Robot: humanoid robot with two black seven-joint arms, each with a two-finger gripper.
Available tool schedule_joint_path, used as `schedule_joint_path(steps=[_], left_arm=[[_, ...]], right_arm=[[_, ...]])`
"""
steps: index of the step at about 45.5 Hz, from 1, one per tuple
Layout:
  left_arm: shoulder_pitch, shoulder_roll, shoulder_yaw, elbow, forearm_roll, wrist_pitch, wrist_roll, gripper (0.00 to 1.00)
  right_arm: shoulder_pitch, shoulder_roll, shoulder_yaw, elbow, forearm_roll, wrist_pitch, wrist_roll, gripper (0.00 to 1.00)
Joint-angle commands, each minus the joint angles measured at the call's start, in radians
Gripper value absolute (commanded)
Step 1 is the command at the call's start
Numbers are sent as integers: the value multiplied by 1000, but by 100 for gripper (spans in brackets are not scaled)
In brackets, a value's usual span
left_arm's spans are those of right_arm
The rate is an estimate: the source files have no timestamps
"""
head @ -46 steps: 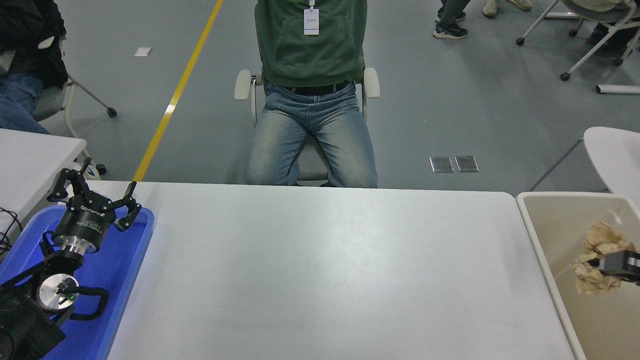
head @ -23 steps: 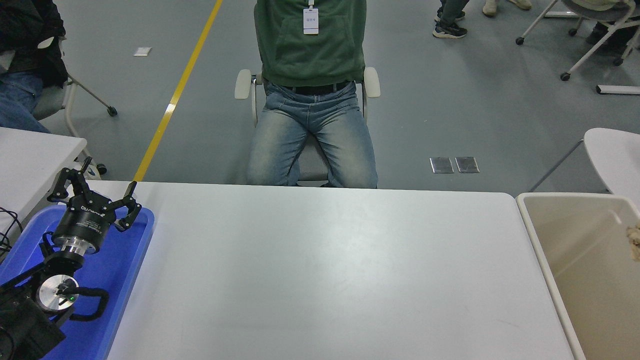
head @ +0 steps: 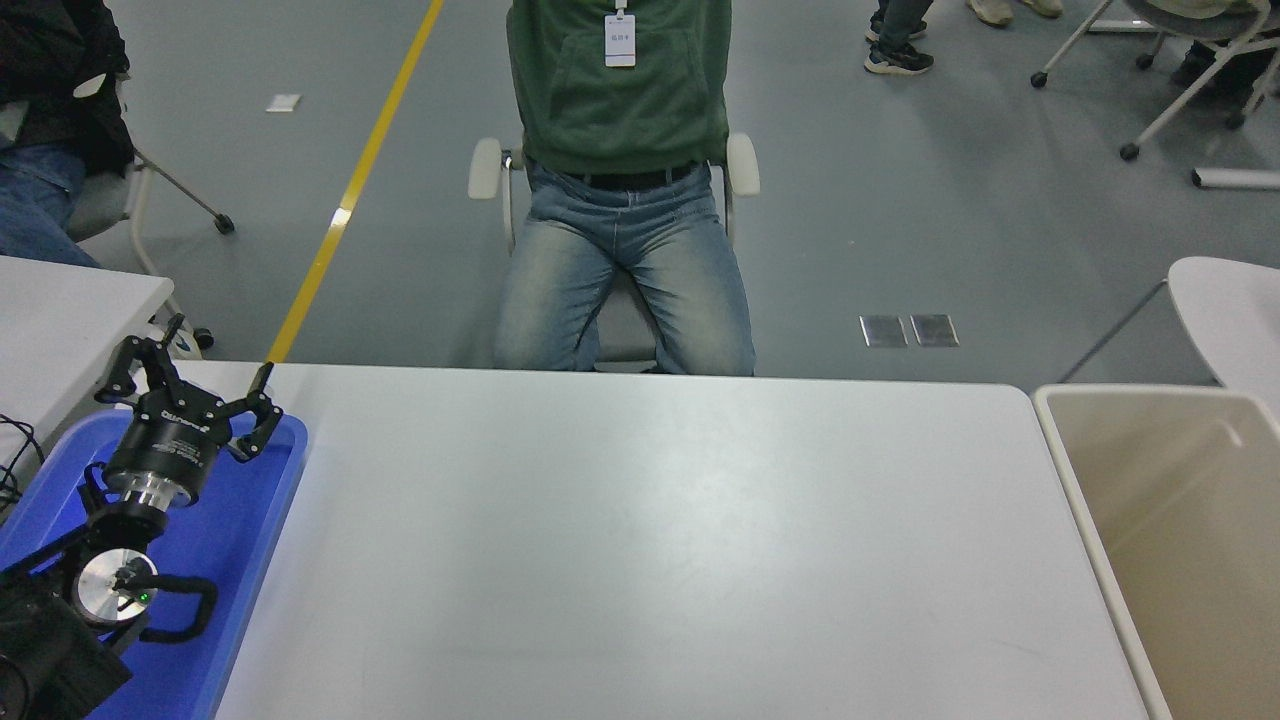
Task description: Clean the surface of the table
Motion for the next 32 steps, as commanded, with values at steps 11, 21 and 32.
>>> schedule_joint_path(steps=[11,21,32], left_arm=[[0,0,0,0,0,0,0,100],[0,0,0,0,0,0,0,100],[0,0,0,0,0,0,0,100]], right_arm=[[-6,442,-25,-541,144,-232,-4,0],[-7,577,-27,-656,154,-320,-6,0],[-7,654,-31,-685,214,-390,-26,0]])
